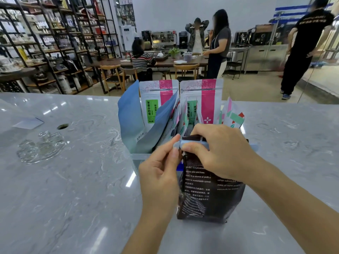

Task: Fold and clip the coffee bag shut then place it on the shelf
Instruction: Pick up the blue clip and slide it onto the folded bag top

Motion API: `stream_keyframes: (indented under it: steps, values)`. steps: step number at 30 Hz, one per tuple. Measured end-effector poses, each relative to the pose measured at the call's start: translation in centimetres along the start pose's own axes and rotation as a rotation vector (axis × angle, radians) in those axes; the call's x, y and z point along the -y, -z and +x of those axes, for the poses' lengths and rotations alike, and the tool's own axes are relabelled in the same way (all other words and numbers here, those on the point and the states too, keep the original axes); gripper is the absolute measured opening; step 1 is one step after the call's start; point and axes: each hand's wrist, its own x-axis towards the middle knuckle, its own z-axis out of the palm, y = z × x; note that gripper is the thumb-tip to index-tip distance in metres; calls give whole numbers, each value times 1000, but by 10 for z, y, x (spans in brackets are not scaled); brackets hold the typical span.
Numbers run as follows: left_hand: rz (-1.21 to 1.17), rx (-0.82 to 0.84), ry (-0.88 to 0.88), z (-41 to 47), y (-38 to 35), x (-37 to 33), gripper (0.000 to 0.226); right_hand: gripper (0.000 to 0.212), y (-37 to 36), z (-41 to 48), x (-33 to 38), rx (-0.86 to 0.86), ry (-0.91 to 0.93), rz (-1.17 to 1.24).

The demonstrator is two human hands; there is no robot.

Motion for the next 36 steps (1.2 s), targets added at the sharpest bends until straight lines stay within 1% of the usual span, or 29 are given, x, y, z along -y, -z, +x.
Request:
stream_keyframes:
  steps: [2,5,6,10,15,18,19,21,23,25,28,30,31,34,36]
  values:
    - [-71,38,42,3,3,-1,23,43,1,2,-5,12,5,27]
    - [-143,0,81,6,6,-2,6,44,0,3,-5,15,5,25]
    - [-160,-13,88,6,7,-1,6,44,0,4,-5,16,10,16]
    - [-162,15,61,11,13,2,4,37,2,8,-1,54,17,-18]
    - [-123,131,46,22,19,2,10,36,3,9,0,62,52,-62]
    - [-71,146,35,25,21,2,22,36,1,12,-3,54,83,-69]
    - [-62,159,39,26,21,2,23,37,-1,12,-4,38,88,-59]
    - [-86,239,81,25,20,-1,20,41,-3,10,-4,-1,85,-24]
    - [-108,317,133,24,16,-1,39,42,-2,9,-4,-33,76,7]
    - [-96,308,154,24,13,1,51,41,1,8,-4,-33,77,50]
    - [-65,284,135,24,12,3,47,53,7,6,-6,8,86,105]
    - [-71,264,146,24,13,5,46,61,14,0,-13,-42,82,115]
    - [-76,248,157,24,14,6,46,61,18,-6,-18,-86,45,166]
    - [-76,223,164,22,14,8,43,57,27,-25,-39,-207,-143,477]
    - [-86,226,163,20,12,10,37,71,23,-41,-58,-219,-256,691]
